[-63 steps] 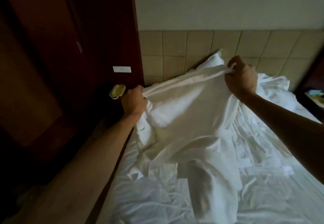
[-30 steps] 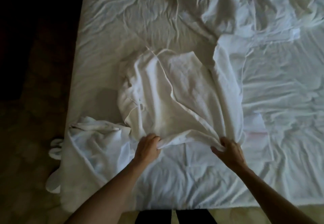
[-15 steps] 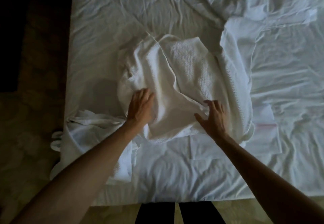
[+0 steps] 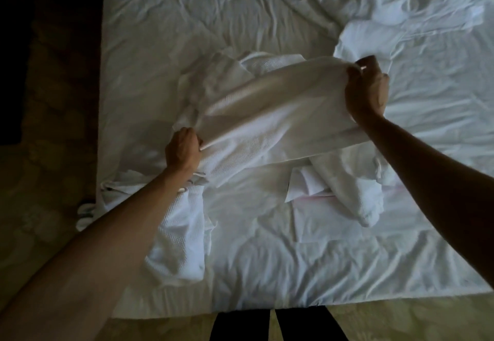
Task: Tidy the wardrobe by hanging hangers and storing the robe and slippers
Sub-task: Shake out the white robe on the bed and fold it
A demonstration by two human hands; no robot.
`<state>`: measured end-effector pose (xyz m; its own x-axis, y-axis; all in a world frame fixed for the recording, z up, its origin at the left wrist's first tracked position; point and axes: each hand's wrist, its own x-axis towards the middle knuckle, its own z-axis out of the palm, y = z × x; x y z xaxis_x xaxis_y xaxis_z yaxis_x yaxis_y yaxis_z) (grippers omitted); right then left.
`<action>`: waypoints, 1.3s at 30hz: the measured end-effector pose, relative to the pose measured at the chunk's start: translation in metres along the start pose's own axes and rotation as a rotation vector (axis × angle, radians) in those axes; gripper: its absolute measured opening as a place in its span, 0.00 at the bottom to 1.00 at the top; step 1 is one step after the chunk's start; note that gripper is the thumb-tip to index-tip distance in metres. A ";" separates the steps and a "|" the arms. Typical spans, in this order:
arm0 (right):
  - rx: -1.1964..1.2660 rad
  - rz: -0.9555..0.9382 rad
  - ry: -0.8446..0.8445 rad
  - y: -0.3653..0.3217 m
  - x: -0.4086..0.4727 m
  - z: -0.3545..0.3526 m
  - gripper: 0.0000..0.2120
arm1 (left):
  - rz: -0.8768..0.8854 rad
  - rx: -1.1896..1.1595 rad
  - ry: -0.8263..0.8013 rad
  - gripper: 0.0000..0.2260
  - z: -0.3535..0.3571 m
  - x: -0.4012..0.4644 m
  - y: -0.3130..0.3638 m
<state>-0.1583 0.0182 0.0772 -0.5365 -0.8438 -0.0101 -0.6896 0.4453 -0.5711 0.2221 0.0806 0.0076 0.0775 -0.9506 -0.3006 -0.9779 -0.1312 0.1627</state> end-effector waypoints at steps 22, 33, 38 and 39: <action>0.337 0.093 -0.372 0.062 -0.156 0.033 0.07 | 0.434 -0.123 0.170 0.18 0.008 -0.020 0.047; 0.104 -0.344 -0.314 0.108 -0.157 -0.011 0.09 | 1.098 0.120 -0.017 0.19 0.024 -0.016 0.141; -0.407 -0.722 -0.270 0.190 -0.112 -0.057 0.30 | 1.277 0.237 0.007 0.16 0.038 -0.025 0.153; -0.510 -0.848 -0.335 0.196 -0.105 -0.061 0.33 | 1.280 0.230 0.016 0.16 0.042 -0.026 0.155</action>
<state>-0.2662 0.2126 0.0166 0.3284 -0.9437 -0.0394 -0.9422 -0.3244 -0.0837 0.0602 0.0971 0.0013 -0.9291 -0.3675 -0.0415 -0.3692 0.9155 0.1597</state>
